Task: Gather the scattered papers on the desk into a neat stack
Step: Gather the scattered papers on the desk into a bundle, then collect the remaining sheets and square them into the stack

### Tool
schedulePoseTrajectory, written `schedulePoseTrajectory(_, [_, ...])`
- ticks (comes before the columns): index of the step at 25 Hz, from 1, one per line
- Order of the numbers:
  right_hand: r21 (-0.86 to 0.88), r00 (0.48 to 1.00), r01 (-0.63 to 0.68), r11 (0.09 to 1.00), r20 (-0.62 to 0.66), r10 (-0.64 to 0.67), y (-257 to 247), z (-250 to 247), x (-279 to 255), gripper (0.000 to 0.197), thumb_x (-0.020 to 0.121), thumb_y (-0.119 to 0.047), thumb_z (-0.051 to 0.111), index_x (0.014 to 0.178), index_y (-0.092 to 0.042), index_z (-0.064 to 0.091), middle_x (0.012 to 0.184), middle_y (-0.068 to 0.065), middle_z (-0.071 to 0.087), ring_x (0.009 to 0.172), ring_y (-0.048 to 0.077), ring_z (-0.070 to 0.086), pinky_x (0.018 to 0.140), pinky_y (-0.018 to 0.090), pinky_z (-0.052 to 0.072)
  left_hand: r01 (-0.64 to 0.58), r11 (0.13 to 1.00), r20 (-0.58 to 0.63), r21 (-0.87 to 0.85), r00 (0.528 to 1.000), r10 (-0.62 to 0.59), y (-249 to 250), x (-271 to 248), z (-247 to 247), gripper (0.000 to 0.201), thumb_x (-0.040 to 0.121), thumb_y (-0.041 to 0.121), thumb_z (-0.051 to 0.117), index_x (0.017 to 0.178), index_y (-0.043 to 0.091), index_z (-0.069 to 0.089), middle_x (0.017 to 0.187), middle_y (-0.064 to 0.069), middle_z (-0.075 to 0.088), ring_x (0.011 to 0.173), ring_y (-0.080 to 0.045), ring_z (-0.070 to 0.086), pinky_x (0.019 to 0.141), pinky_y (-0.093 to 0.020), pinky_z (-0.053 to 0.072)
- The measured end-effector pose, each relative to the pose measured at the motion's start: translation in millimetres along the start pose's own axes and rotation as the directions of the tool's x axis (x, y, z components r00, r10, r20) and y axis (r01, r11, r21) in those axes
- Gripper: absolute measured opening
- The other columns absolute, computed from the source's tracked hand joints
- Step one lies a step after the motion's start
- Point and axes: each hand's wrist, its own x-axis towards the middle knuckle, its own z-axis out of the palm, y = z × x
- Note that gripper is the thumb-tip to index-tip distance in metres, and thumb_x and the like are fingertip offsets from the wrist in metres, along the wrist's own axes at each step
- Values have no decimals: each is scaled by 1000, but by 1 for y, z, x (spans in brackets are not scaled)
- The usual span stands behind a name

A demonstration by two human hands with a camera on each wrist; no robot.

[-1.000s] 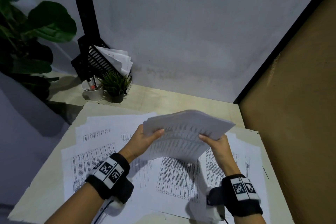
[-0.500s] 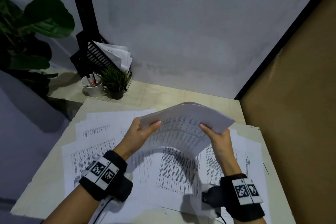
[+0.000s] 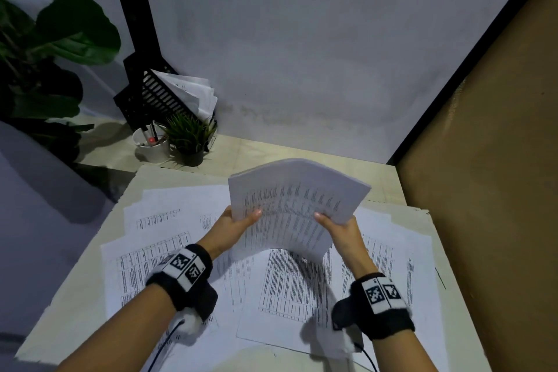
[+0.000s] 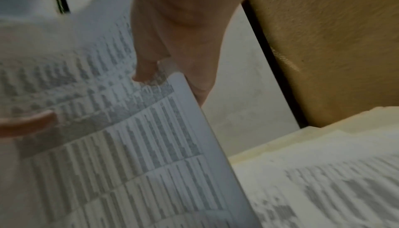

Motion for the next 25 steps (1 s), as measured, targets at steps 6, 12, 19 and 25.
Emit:
schedulePoseTrajectory(6, [31, 1000, 2, 1000, 12, -3, 6, 3, -6, 13, 84, -20, 63, 92, -30, 59, 91, -9, 67, 83, 1, 64, 78, 28, 52, -96, 995, -30, -4, 995, 96, 10, -13, -3, 29, 68, 49, 67, 92, 33, 59, 88, 7, 70, 82, 3, 67, 80, -30, 55])
schedulePoseTrajectory(12, [21, 996, -86, 996, 29, 85, 24, 7, -15, 18, 82, -18, 65, 96, -26, 59, 93, -9, 67, 86, 3, 65, 83, 32, 52, 6, 1000, -99, -20, 995, -8, -8, -22, -3, 14, 83, 31, 59, 94, 37, 51, 101, 10, 57, 97, -7, 55, 94, -35, 43])
schedulePoseTrajectory(19, [-45, 982, -187, 981, 10, 187, 41, 15, -16, 7, 86, -19, 59, 82, -24, 58, 85, -4, 64, 86, 17, 62, 76, 26, 52, 71, 993, 49, 91, 996, -75, -30, -22, -1, 30, 74, 52, 61, 97, 37, 51, 96, 18, 63, 81, 10, 63, 71, -10, 50])
schedulePoseTrajectory(25, [-12, 980, -200, 980, -19, 200, 52, -5, 0, 14, 88, -9, 58, 101, -9, 59, 94, 9, 63, 88, 19, 60, 72, 13, 52, 77, 927, 35, 367, 995, -97, -33, -8, -21, 20, 95, 26, 40, 89, 15, 54, 71, 3, 51, 58, -8, 50, 54, -13, 39])
